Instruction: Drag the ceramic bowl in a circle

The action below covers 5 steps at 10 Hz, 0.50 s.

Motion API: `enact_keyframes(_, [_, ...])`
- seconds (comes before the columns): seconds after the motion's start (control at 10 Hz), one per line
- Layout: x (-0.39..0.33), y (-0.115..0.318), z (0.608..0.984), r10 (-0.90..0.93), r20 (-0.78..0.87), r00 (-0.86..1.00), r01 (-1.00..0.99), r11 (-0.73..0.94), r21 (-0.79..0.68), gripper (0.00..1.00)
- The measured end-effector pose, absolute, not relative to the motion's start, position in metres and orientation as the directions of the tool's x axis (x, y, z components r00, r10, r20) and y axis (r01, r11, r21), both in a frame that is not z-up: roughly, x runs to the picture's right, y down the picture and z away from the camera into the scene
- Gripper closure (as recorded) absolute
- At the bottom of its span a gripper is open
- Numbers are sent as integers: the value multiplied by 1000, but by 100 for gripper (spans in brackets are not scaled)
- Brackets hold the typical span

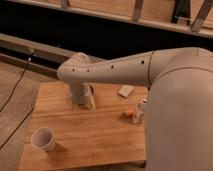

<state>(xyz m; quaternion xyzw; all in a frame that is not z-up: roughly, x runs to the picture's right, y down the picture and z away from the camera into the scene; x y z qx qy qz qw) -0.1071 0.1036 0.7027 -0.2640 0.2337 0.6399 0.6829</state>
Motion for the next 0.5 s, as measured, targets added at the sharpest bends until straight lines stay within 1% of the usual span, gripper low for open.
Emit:
enact_keyframes(0.3, [-106, 105, 706, 746, -661, 81, -997, 50, -65, 35])
enact_keyframes(0.5, [-97, 109, 725, 724, -677, 131, -991, 100, -85, 35])
